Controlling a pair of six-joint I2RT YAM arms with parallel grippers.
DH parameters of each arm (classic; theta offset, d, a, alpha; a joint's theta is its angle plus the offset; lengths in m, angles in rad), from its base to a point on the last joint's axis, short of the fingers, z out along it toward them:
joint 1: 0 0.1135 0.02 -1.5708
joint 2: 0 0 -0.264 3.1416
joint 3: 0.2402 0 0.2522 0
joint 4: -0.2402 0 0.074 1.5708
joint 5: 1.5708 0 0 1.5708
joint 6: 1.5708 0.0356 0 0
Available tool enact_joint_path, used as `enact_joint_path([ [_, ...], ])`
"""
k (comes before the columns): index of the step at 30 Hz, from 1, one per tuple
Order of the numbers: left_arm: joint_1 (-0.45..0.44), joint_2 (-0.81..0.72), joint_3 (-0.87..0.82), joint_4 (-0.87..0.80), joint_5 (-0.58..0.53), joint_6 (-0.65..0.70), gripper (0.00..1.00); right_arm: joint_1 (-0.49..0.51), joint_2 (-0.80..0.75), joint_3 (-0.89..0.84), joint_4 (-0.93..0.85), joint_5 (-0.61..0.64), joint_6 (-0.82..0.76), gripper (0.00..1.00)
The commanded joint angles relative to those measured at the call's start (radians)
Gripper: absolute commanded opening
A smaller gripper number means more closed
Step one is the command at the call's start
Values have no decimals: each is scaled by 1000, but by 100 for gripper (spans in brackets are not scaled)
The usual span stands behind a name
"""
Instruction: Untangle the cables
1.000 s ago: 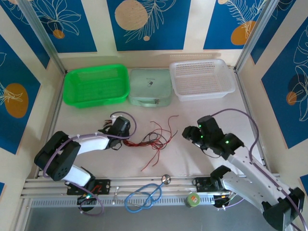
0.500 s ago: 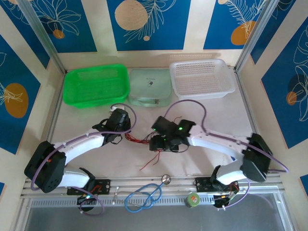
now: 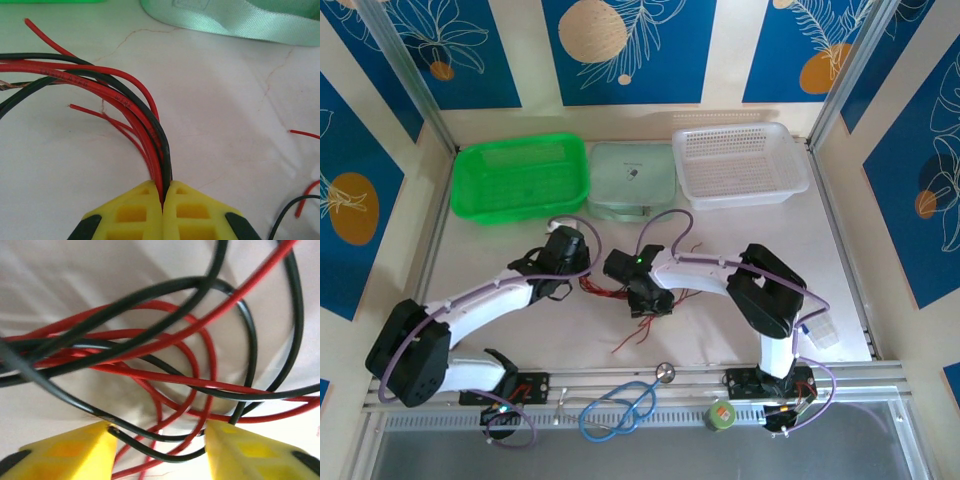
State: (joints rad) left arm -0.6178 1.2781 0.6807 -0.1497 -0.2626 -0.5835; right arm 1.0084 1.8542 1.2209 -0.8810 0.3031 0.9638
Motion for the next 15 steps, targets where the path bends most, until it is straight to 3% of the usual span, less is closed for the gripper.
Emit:
enact_joint_path([
  [1, 16, -43, 10, -58, -35, 40, 0, -38, 0, -16, -75, 46, -27, 41],
  [9, 78, -128, 1, -118, -32, 56, 0, -182, -23, -40, -119, 155, -136, 14],
  [15, 89, -131, -19, -93, 16, 48, 0, -247, -66, -1, -168, 323, -250, 10],
])
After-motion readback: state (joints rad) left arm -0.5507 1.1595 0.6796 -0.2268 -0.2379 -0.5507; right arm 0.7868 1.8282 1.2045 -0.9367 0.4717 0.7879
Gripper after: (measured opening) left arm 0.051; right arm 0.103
